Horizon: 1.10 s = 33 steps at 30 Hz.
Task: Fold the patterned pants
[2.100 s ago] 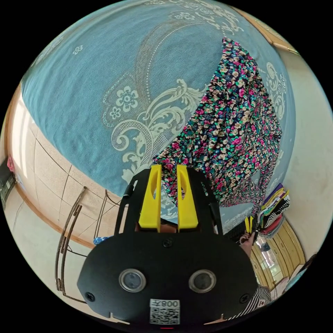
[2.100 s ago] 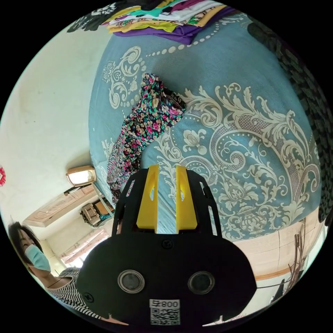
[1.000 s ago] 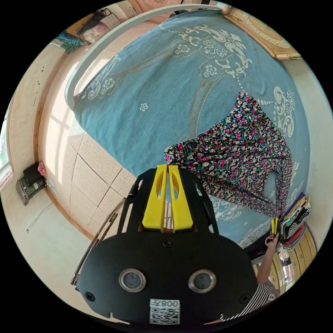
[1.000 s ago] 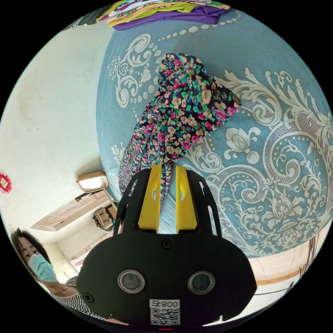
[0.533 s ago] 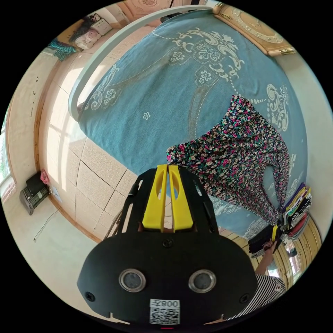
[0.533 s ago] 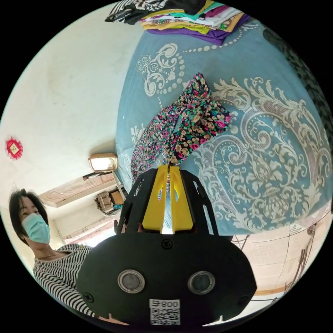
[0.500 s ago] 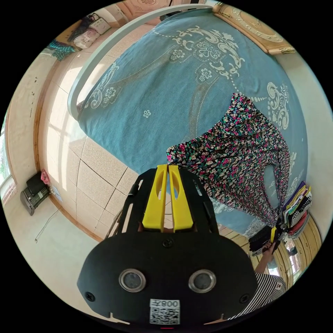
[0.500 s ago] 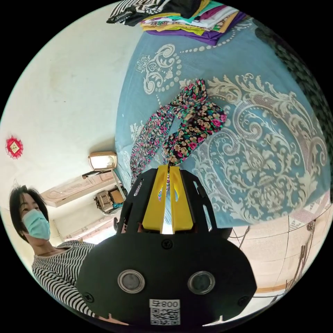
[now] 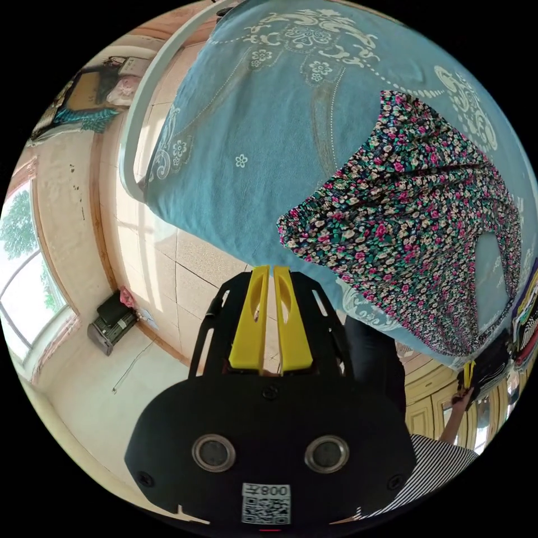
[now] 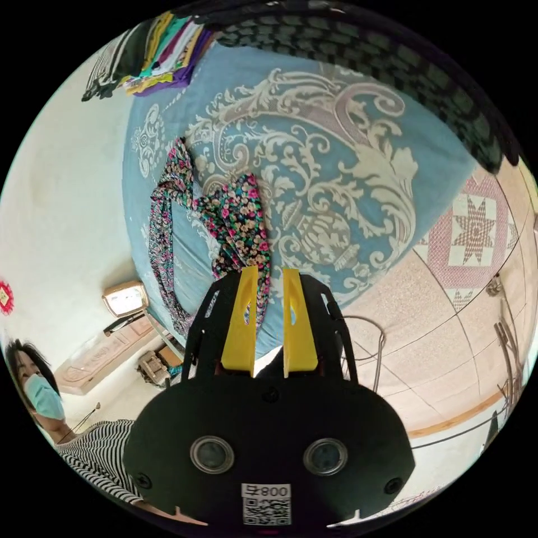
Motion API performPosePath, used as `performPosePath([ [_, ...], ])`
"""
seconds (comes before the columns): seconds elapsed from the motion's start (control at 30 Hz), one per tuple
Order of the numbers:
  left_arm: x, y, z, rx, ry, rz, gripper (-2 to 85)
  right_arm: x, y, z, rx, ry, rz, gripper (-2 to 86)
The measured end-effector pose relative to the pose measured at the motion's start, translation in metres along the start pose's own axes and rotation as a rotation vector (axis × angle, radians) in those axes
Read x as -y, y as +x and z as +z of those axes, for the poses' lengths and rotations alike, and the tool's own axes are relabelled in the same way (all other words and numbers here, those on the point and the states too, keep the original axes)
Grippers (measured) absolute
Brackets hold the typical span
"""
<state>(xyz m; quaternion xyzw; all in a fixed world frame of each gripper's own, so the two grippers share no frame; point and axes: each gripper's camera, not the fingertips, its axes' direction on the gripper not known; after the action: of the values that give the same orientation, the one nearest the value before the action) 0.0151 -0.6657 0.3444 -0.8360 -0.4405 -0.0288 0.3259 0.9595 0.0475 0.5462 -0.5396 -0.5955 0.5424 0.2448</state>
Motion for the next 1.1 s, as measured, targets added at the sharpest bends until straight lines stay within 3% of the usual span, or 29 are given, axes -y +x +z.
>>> performPosePath([
  [0.1,-0.013,0.024,-0.013,-0.068,0.075,0.1,1.9,0.021,-0.016,-0.001,-0.035,0.064,-0.082,9.3],
  [0.2,-0.019,0.085,-0.022,-0.175,0.07,0.357,2.4,0.037,-0.028,0.012,-0.15,0.088,-0.139,9.2],
  [0.37,-0.038,0.253,-0.028,-0.315,-0.011,0.963,3.2,0.041,-0.022,0.04,-0.241,0.08,-0.129,5.1],
  [0.47,-0.063,0.338,-0.039,-0.379,0.002,1.244,3.6,0.026,-0.007,0.035,-0.186,0.119,-0.121,1.5],
  [0.67,-0.117,0.475,-0.056,-0.419,0.032,1.615,5.4,-0.024,0.056,0.0,-0.016,0.275,-0.013,0.4],
  [0.97,-0.187,0.64,-0.04,-0.176,0.067,1.811,7.5,-0.076,0.144,0.011,0.193,0.35,0.141,0.2],
  [1.1,-0.211,0.674,-0.026,-0.031,0.101,1.848,5.2,-0.088,0.162,0.02,0.276,0.361,0.152,0.3],
])
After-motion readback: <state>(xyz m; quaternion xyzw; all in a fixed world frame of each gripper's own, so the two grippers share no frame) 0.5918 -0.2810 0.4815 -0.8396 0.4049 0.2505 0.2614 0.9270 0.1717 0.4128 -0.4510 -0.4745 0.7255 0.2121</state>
